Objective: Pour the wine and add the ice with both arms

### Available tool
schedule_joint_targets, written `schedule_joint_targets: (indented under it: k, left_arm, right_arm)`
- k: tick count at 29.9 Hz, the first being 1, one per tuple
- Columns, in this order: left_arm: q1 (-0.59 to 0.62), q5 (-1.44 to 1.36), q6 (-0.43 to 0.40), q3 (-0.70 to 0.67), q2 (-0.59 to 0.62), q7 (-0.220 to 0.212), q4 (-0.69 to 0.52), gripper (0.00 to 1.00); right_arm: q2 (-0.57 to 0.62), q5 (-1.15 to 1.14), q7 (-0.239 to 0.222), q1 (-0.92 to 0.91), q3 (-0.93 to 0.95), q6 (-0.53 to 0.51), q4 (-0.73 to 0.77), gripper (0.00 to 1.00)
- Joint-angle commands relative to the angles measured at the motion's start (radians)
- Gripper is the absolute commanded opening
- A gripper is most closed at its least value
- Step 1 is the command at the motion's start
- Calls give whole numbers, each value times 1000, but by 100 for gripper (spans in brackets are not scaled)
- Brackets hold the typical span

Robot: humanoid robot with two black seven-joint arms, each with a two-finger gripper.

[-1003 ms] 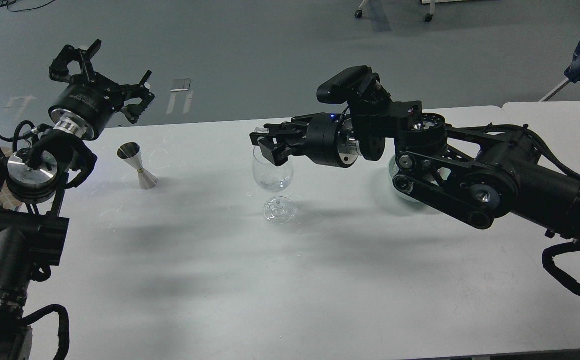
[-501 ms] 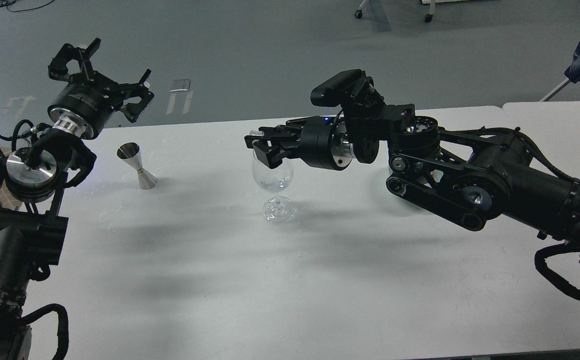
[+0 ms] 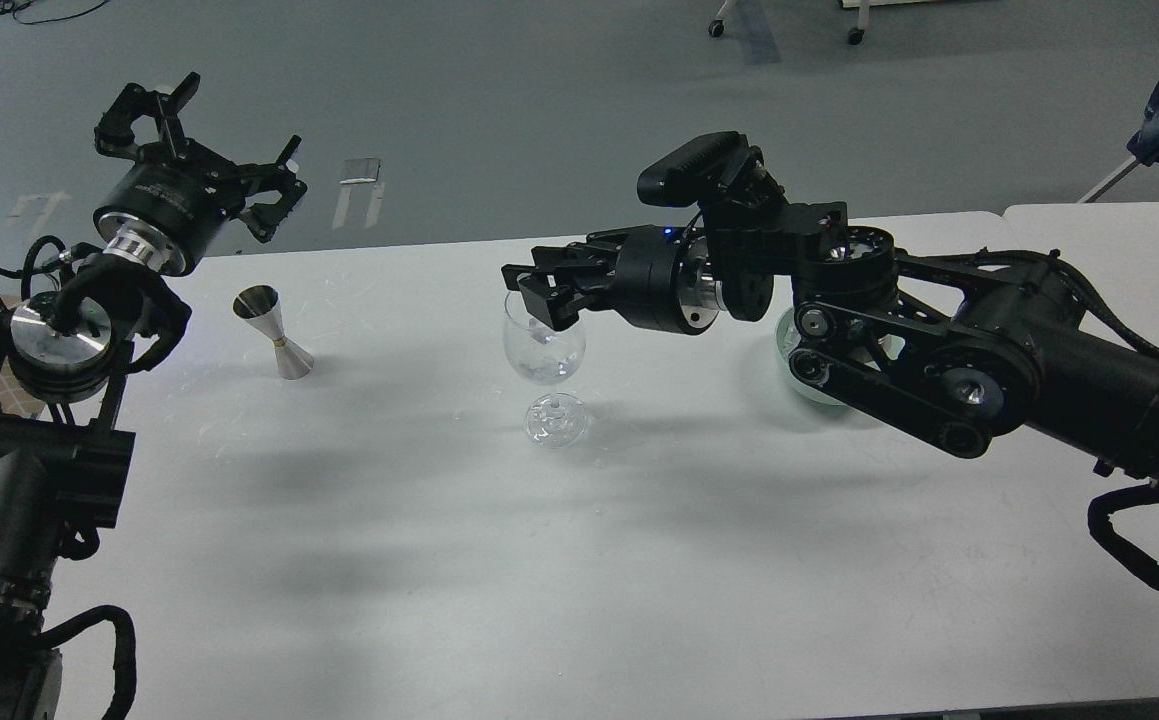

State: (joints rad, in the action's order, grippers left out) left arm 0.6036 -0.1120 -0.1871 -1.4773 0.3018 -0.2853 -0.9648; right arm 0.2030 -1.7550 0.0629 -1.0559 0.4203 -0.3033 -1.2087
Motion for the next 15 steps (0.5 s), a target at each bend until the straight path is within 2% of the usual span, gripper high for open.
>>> schedule_joint_targets:
  k: [1, 3, 5, 7, 8, 11, 15]
  left_arm:
    - [-1, 0, 0, 0, -1, 0, 0, 98]
    - [-1, 0, 0, 0, -1, 0, 0, 98]
    - [1, 0, 0, 0, -1, 0, 0, 98]
    - [2, 0, 2, 0, -1, 0, 0, 98]
    - [2, 0, 2, 0, -1, 2, 0, 98]
    - [-1, 0, 0, -1, -3, 2, 0, 98]
    - [-11, 2, -18, -30, -1, 2, -9, 98]
  right_arm:
    - [16, 0, 0, 1, 2, 0, -14, 40]
    - [16, -1, 0, 1, 8, 3, -14, 42]
    - [12, -1, -2, -2, 23, 10, -9, 54]
    - [9, 3, -2, -1, 63, 33, -8, 95]
    - [7, 6, -2, 1, 77, 41, -8, 100]
    - [-11, 23, -2, 4, 196, 49, -6, 100]
    - [-92, 113, -2, 16, 424, 52, 0, 100]
